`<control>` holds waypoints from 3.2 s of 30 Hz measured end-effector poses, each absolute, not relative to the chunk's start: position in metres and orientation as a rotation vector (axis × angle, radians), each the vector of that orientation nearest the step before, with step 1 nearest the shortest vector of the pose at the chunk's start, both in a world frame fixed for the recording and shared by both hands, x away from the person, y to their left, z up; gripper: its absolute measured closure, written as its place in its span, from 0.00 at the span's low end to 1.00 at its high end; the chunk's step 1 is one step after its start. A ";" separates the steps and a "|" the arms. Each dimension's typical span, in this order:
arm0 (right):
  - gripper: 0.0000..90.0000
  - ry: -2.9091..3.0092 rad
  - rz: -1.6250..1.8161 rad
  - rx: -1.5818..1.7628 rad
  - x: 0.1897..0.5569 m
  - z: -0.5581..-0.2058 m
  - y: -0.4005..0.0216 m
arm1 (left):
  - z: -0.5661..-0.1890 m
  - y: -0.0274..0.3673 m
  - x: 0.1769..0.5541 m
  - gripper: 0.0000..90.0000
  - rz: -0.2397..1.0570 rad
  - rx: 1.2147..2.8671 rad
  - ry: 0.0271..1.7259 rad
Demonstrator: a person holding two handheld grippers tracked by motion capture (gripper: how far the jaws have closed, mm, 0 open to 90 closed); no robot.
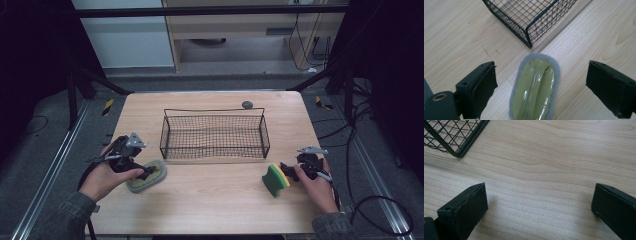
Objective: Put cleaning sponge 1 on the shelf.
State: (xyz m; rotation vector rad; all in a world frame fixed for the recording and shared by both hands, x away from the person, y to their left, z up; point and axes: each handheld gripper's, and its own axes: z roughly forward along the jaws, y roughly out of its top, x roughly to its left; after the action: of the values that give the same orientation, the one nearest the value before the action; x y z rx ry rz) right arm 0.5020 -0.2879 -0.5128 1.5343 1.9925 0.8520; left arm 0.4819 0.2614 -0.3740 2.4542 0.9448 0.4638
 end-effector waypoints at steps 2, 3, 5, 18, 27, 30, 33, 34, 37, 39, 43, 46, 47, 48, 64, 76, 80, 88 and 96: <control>0.01 1.994 0.856 1.535 0.503 -0.513 -0.288 | -0.376 0.264 0.485 0.11 0.441 2.460 0.954; 0.00 1.996 0.858 1.532 0.503 -0.513 -0.288 | -0.378 0.265 0.486 0.13 0.418 2.478 0.951; 0.00 1.998 0.858 1.533 0.503 -0.513 -0.288 | -0.382 0.266 0.487 0.15 0.400 2.514 0.944; 0.01 1.992 0.854 1.534 0.504 -0.513 -0.287 | -0.409 0.261 0.497 0.33 0.334 2.725 0.878; 0.01 1.992 0.854 1.534 0.504 -0.513 -0.287 | -0.418 0.263 0.510 0.36 0.238 2.760 0.874; 0.01 1.992 0.853 1.534 0.504 -0.513 -0.287 | -0.418 0.259 0.513 0.37 0.219 2.768 0.844; 0.01 1.992 0.854 1.535 0.504 -0.513 -0.287 | -0.420 0.262 0.519 0.39 0.207 2.781 0.857; 0.01 1.992 0.854 1.534 0.504 -0.513 -0.287 | -0.422 0.263 0.522 0.41 0.189 2.798 0.862; 0.01 1.992 0.854 1.535 0.504 -0.513 -0.287 | -0.425 0.263 0.526 0.45 0.157 2.821 0.858; 0.01 1.992 0.854 1.534 0.504 -0.513 -0.287 | -0.427 0.263 0.528 0.47 0.148 2.831 0.857; 0.01 1.992 0.854 1.535 0.504 -0.513 -0.287 | -0.431 0.265 0.532 0.49 0.153 2.834 0.851; 0.01 1.993 0.855 1.535 0.504 -0.513 -0.287 | -0.433 0.266 0.533 0.51 0.149 2.839 0.850; 0.01 1.993 0.855 1.536 0.504 -0.513 -0.287 | -0.434 0.266 0.533 0.51 0.149 2.839 0.855; 0.01 1.993 0.855 1.536 0.504 -0.513 -0.287 | -0.434 0.267 0.533 0.52 0.144 2.836 0.856; 0.01 1.996 0.854 1.533 0.503 -0.513 -0.287 | -0.415 0.269 0.515 0.78 0.182 2.798 0.736; 0.01 1.990 0.852 1.533 0.503 -0.513 -0.287 | -0.379 0.265 0.480 0.79 0.473 2.761 0.561; 0.01 1.985 0.850 1.541 0.502 -0.513 -0.286 | -0.368 0.262 0.477 0.79 0.572 2.751 0.524; 0.01 1.988 0.851 1.543 0.501 -0.513 -0.286 | -0.345 0.246 0.481 0.79 0.692 2.727 0.445; 0.01 1.988 0.851 1.543 0.501 -0.513 -0.286 | -0.324 0.228 0.502 0.79 0.786 2.704 0.421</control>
State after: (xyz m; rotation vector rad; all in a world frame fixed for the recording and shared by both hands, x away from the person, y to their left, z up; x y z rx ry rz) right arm 0.5012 -0.2861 -0.5128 1.5431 1.9877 0.8505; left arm 0.5016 0.2279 -0.3240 2.7039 0.4214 0.7857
